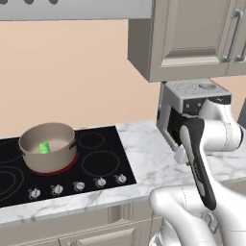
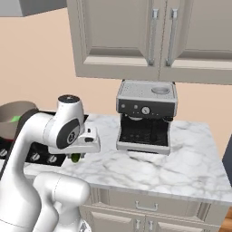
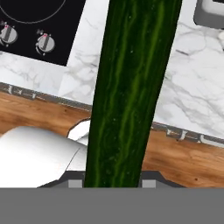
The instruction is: Put the corn and cucumber in the pot. Retrieve the spatula and lightly stir the vegetables in the pot.
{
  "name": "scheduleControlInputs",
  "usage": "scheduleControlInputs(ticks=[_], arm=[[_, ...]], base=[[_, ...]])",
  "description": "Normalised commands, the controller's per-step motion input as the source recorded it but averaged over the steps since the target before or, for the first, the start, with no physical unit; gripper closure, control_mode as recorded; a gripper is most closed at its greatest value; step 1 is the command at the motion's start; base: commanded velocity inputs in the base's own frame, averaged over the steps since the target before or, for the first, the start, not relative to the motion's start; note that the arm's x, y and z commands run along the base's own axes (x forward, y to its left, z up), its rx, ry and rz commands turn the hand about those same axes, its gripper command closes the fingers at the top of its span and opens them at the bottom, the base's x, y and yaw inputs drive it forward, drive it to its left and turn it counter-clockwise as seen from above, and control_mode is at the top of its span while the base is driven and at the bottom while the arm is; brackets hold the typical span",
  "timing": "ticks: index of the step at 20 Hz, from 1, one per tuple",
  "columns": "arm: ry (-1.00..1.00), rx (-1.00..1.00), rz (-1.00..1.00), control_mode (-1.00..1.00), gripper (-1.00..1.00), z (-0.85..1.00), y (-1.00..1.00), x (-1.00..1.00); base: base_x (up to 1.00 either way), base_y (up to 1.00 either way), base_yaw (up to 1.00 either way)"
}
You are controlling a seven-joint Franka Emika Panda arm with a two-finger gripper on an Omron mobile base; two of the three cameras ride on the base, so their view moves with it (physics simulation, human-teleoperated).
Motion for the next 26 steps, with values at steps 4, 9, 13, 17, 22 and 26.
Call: scheduleControlInputs(ticks=[4,9,13,17,22,26], arm=[[0.0,0.0,0.0,1.0,1.0,0.0,0.08,-0.1],[0.0,0.0,0.0,1.0,1.0,0.0,0.0,0.0],[0.0,0.0,0.0,1.0,1.0,0.0,0.0,0.0],[0.0,0.0,0.0,1.0,1.0,0.0,0.0,0.0],[0.0,0.0,0.0,1.0,1.0,0.0,0.0,0.0],[0.02,-0.03,0.0,-1.0,1.0,0.05,0.1,0.16]], base=[[-0.39,0.56,0.0],[-0.14,0.98,0.0],[0.1,1.0,-0.08],[0.24,0.82,-0.12],[0.63,0.53,-0.12],[0.57,0.36,-0.01]])
